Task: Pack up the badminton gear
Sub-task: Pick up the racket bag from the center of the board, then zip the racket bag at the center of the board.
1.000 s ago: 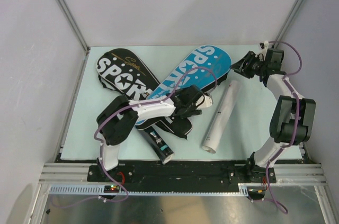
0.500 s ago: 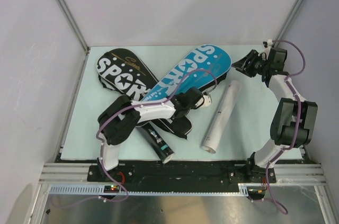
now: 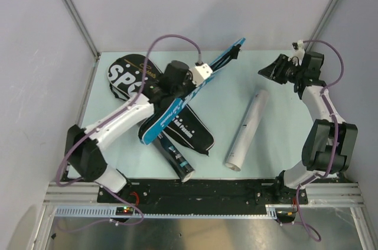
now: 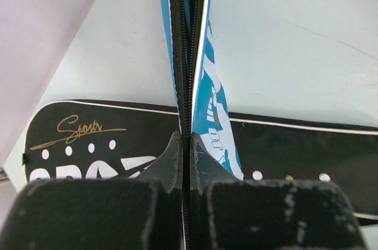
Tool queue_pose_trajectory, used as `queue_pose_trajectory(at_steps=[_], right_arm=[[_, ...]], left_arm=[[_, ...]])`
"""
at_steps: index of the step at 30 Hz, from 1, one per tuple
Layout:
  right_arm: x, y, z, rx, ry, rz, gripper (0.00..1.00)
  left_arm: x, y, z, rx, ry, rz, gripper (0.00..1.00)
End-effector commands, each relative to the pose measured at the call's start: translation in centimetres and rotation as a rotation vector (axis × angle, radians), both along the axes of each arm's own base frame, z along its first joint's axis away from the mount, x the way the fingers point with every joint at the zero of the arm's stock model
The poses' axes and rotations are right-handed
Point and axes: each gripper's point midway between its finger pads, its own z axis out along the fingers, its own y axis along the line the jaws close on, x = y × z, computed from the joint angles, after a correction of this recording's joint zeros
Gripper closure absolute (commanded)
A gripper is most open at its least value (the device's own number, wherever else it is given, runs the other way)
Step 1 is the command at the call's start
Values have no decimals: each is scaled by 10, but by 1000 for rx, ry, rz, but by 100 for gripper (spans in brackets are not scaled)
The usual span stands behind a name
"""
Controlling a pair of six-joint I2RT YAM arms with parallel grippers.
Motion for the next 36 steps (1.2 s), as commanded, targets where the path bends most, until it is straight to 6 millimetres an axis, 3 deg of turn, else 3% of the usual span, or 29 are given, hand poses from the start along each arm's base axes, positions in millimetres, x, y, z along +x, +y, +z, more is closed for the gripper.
queue_pose_trajectory(at_steps=[1,6,10,14,18,21,30,36], right_arm=[[-12,12,39,-77,-191,128,55],[-19,35,62,-145,-353,254,57],[-18,61,71,-256,-473,310,56],[-18,89,67,-288,-494,343,54],[-17,99,55,-328,-485,361,55],[-19,94,43,-358,-442,362,57],[-32,59,33,-456,-429,356,55],[-44,43,0,-600,-495,436,54]], left_arm=[[-38,-3,58,-212,80,-117,100],[-73,8,71,-283,114,-202,100],[-90,18,60,-247,104,-250,100],[-96,22,50,-230,111,-269,100],[-99,22,47,-226,116,-280,100],[-98,24,47,-223,112,-280,100],[-92,25,44,-234,130,-262,100],[-92,24,48,-262,144,-272,100]])
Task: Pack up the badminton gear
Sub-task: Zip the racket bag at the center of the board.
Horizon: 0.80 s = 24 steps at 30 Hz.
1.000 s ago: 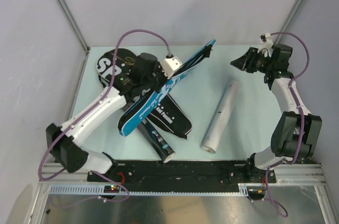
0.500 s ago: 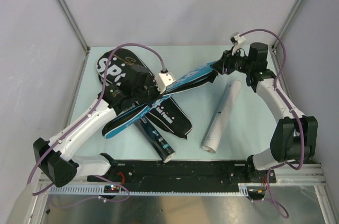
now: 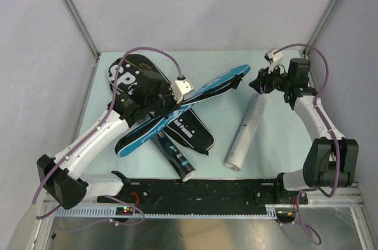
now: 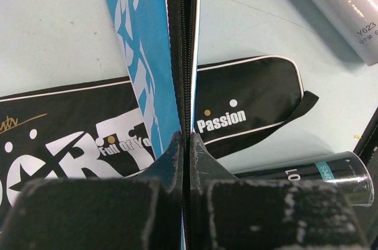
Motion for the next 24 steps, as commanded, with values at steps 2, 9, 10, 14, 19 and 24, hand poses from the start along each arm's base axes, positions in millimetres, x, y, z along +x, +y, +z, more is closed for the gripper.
queue_pose_trajectory(at_steps=[2,9,10,14,19,24], right_arm=[[-8,-1,-9,-151,-132,109,54],[3,23,-16,-236,-220,169,53],[5,26,-15,-242,-230,172,53],[14,37,-10,-260,-291,177,54],[20,42,-12,-306,-325,176,55],[24,41,-17,-332,-326,165,57]], left_arm=[[8,-13,36,-108,-76,-32,100],[8,-14,35,-117,-62,-39,100],[8,-14,35,-117,-63,-38,100],[6,-14,36,-121,-66,-44,100],[5,-15,36,-123,-61,-50,100],[4,-15,36,-127,-59,-56,100]])
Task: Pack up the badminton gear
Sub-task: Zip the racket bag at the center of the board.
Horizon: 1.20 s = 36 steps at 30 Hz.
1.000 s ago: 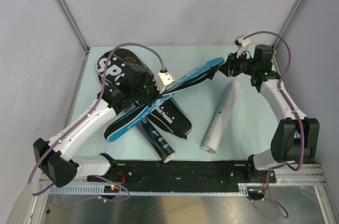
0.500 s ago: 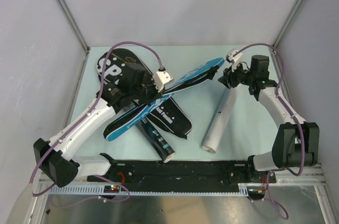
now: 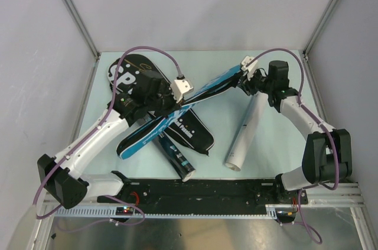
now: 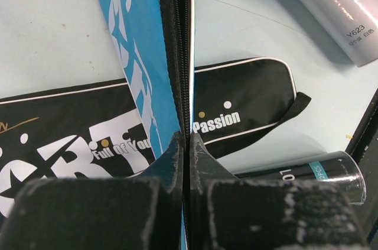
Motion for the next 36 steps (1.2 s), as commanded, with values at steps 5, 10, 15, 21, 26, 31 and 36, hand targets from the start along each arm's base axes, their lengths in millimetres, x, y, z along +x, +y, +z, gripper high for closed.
queue_pose_trajectory(at_steps=[5,10,15,21,26,31,36], right_arm=[[20,-4,10,-40,-105,-37,64],[25,-4,19,-39,-144,-47,72],[26,-2,18,-41,-149,-45,78],[25,4,14,-39,-140,-27,82],[24,8,18,-50,-163,-12,81],[27,9,24,-35,-167,-27,99],[26,12,35,57,-102,-82,100]], left_arm=[[6,-14,34,-98,-81,-42,100],[6,-15,31,-93,-77,-47,100],[6,-16,33,-96,-79,-50,100],[6,-15,32,-95,-77,-51,100],[5,-15,34,-99,-81,-52,100],[5,-14,35,-99,-84,-47,100],[8,-14,36,-103,-76,-27,100]])
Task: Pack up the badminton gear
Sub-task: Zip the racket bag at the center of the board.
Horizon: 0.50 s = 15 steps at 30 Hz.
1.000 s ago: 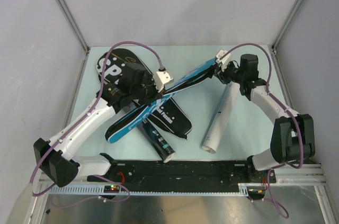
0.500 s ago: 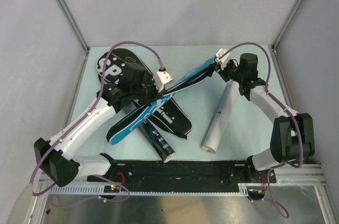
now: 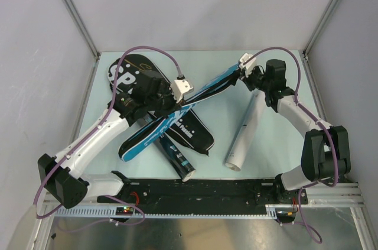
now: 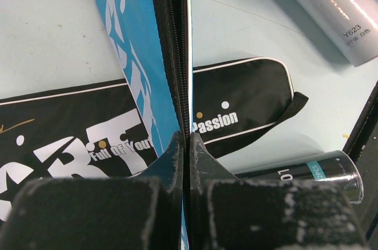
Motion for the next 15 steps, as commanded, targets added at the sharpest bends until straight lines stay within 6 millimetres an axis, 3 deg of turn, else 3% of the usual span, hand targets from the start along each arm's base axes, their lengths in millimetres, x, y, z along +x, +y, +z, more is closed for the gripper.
queue_pose_trajectory(at_steps=[1,8,15], right_arm=[[2,15,28,107,5,-12,100],[-26,47,44,208,74,52,100],[-52,71,45,244,153,105,100]], left_arm=[[11,-12,37,-99,-82,-5,100],[21,-14,42,-106,-69,47,100],[29,-14,46,-116,-73,93,100]])
